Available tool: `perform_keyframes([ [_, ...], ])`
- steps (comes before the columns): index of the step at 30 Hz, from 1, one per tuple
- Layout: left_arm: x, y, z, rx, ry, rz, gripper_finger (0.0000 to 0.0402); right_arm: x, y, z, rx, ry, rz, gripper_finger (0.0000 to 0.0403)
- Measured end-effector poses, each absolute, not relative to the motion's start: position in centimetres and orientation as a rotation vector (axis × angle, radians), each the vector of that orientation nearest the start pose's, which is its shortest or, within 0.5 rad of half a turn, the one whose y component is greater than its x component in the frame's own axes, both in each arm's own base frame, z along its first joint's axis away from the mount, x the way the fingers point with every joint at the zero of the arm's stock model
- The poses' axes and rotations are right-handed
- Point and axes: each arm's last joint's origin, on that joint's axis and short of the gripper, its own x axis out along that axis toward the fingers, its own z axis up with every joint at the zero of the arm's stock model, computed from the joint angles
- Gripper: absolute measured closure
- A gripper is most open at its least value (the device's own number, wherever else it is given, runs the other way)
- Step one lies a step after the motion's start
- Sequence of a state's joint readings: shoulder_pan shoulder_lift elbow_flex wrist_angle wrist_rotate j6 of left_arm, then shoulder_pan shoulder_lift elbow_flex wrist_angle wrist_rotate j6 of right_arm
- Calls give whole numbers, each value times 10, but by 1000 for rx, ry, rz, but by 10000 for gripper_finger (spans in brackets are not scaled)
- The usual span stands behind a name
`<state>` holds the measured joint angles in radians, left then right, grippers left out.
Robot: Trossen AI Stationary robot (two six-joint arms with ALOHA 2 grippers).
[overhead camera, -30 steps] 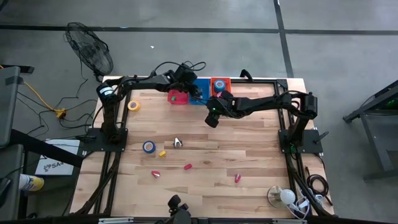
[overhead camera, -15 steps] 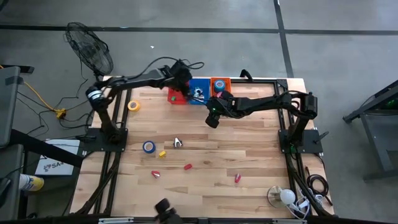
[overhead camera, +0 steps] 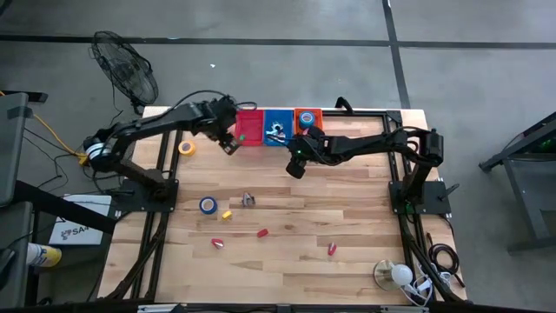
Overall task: Pick and place Stapler, Stapler remover, tape
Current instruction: Put the yellow tape into the orange bin
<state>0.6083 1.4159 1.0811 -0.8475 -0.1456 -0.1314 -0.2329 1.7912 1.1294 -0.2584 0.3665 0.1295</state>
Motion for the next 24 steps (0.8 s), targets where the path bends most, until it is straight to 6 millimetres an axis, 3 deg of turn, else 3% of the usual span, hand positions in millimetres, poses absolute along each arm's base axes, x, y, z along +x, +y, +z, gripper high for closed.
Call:
perform_keyframes([
  [9,187,140,216,-534,1148,999,230,354,-94,183,54,890,-600,214],
  [24,159,141,186,-655,1189,1276,230,355,-93,183,89,879,-560,214],
])
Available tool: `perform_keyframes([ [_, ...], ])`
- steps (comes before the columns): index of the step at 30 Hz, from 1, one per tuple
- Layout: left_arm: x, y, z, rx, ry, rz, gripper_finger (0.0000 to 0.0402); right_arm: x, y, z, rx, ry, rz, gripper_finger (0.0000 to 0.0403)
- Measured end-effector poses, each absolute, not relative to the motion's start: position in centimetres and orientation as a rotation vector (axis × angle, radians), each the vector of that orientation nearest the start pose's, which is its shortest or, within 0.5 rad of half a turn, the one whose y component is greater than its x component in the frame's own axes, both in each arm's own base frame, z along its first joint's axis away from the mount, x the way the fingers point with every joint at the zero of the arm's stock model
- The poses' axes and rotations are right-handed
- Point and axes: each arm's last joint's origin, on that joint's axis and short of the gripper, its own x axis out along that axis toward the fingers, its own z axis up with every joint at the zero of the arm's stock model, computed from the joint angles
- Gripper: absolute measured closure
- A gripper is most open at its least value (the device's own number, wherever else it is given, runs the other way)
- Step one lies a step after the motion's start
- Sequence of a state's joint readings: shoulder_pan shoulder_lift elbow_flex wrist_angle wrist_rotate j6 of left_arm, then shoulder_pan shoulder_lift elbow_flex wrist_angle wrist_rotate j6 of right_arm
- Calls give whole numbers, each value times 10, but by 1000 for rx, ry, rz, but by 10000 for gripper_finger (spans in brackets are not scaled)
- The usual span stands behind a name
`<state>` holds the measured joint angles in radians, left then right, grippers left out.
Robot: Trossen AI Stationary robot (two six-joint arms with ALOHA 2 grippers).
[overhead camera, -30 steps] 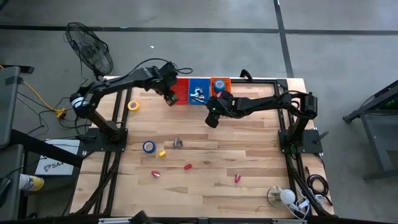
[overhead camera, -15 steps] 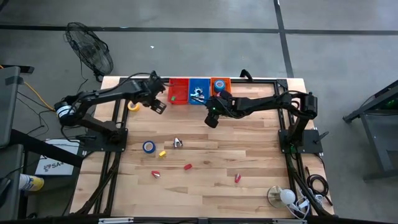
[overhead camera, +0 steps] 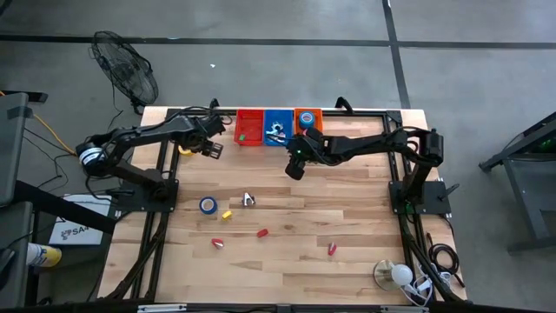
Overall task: Pick and place Stapler, Stapler remover, tape
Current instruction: Put the yellow tape into the orange bin
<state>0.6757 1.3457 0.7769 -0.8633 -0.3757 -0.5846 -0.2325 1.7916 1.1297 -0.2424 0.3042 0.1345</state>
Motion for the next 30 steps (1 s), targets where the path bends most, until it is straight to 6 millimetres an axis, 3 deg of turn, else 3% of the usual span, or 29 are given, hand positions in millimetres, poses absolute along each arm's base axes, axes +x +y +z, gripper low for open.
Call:
perform_keyframes([
  [11,141,156,179,-735,1181,1354,230,356,-93,184,90,864,-559,214],
  [21,142,157,179,-803,1152,1321,230,357,-93,184,87,856,-558,214],
  [30,140,155,172,-904,1072,1413,239,358,-93,185,95,844,-545,214],
])
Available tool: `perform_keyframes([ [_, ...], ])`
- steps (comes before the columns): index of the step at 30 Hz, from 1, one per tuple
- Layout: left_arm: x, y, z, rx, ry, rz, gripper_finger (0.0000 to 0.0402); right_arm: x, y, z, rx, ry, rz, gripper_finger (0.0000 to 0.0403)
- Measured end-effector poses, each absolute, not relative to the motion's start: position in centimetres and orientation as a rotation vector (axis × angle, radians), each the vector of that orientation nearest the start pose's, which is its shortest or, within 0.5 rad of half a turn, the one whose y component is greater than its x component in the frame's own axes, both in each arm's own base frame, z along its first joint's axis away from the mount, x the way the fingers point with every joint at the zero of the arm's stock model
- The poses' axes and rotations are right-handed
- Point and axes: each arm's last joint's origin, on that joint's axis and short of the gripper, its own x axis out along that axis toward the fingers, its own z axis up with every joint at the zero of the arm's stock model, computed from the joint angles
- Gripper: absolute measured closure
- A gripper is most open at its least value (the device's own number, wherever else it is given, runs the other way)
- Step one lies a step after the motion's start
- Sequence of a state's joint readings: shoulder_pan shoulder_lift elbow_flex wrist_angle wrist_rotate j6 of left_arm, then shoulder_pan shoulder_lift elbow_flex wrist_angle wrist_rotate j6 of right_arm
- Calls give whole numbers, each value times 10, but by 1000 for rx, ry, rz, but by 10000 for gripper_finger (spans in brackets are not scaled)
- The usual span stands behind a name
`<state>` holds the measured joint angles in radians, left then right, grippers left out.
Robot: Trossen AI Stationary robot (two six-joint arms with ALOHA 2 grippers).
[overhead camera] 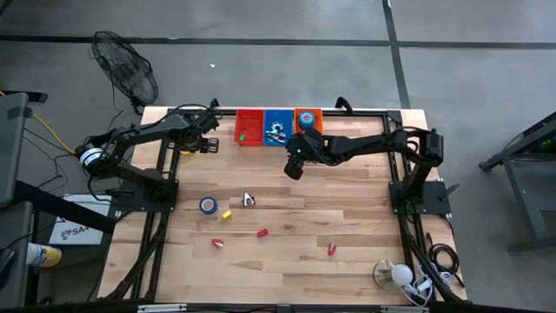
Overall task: Pick and place Stapler, Stapler remover, tape
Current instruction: Put the yellow tape into the orange bin
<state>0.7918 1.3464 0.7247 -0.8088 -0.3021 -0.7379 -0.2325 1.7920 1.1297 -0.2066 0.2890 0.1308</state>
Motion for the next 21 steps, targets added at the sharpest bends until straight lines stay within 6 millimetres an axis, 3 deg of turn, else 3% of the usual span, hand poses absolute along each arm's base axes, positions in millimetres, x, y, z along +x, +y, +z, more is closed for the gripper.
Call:
perform_keyframes([
  [8,132,147,152,-927,1018,1514,281,360,-86,185,84,847,-484,214],
  [21,151,154,179,-865,976,1478,286,362,-80,185,60,855,-434,214],
])
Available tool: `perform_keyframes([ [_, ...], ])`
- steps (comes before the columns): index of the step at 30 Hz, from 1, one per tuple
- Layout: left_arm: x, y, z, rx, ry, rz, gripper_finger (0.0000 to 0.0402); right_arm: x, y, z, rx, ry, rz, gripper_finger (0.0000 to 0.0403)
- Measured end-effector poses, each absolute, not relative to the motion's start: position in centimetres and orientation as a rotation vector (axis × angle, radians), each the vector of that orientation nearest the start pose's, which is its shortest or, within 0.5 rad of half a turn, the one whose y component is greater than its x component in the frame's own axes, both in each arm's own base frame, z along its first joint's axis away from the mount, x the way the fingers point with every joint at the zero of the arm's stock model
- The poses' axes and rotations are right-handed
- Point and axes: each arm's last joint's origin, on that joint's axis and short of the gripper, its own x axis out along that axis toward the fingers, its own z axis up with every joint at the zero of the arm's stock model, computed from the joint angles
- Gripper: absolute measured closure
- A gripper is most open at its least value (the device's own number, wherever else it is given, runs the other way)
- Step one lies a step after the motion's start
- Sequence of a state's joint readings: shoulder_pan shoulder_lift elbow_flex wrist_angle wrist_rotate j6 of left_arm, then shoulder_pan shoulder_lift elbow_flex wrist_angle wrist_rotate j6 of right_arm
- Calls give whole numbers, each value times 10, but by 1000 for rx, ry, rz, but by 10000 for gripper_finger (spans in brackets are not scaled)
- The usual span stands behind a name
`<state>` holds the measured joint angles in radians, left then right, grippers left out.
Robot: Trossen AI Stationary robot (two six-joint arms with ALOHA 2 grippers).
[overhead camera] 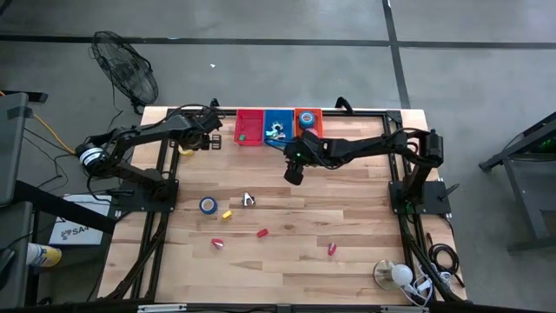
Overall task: Pick and place Stapler, Stapler remover, tape
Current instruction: Put the yellow tape into the orange bin
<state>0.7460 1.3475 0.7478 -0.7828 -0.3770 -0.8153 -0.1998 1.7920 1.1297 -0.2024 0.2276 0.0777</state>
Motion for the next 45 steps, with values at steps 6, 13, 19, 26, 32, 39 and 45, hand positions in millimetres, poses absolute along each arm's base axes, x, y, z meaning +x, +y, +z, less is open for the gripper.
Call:
perform_keyframes([
  [6,147,152,179,-807,1039,1506,284,362,-79,185,65,858,-422,214],
  [13,148,152,179,-832,1023,1501,223,361,-78,180,74,847,-393,214],
  [19,147,152,179,-857,997,1529,169,355,-78,169,68,835,-372,214],
  [26,148,156,167,-883,1059,1570,163,356,-76,169,70,829,-311,214],
  [32,146,165,151,-923,1110,1618,163,356,-74,168,83,837,-239,214],
  [39,151,168,138,-958,1186,1560,163,353,-73,165,69,890,-224,214],
  [45,153,167,137,-1012,1194,1510,186,351,-71,163,58,920,-215,214],
])
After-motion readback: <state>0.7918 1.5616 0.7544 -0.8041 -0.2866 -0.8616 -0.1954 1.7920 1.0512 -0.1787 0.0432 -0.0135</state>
